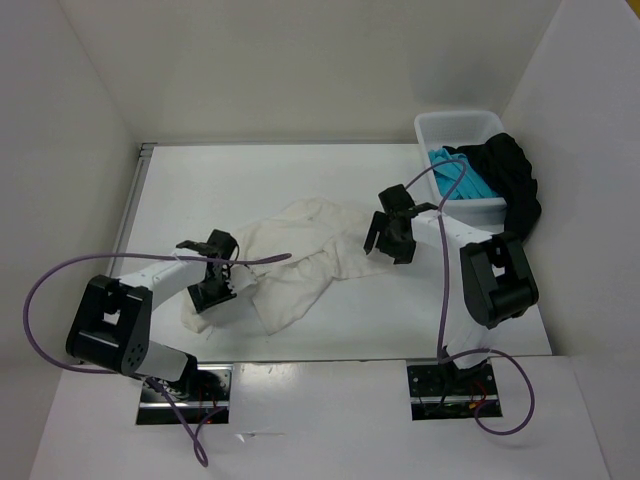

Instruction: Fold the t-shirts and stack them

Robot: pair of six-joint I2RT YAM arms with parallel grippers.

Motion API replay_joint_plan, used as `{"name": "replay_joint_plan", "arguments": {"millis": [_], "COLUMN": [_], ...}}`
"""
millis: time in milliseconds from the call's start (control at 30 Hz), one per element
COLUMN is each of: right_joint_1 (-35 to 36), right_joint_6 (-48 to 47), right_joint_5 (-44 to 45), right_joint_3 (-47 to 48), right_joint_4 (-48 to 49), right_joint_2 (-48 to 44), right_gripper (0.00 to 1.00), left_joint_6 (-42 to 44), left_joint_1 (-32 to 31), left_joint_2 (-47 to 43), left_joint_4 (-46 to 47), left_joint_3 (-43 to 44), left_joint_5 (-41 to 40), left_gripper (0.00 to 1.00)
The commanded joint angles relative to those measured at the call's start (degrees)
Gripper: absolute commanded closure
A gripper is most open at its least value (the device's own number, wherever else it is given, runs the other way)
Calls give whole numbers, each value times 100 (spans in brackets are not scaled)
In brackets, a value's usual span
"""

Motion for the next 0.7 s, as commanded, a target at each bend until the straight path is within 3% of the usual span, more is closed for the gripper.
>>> {"name": "replay_joint_plan", "arguments": {"millis": [0,200,233,300,500,667], "right_joint_1": [-41,-41,-41,-41,-41,-41], "right_joint_6": [-76,-76,-76,-76,-24,81], "right_joint_5": [-21,-83,-144,-144,-75,654], "right_joint_3": [-68,-121,-121,-121,-182,-183], "right_joint_4": [213,318,319,319,196,-163], "right_joint_2": [9,70,70,140,202,202], "right_gripper": [17,18,18,20,14,8], "left_joint_6": [-9,-9,-9,-70,-448,-755], "left_joint_1": [240,302,302,302,302,302], "left_joint_2": [60,-11,-11,50,-28,-318], "left_joint_4": [-17,-27,-26,-26,-26,-26], "left_joint_3": [132,194,194,194,475,774], "left_joint_5": [-67,48,48,48,223,276], "left_gripper": [61,81,91,99,100,100]}}
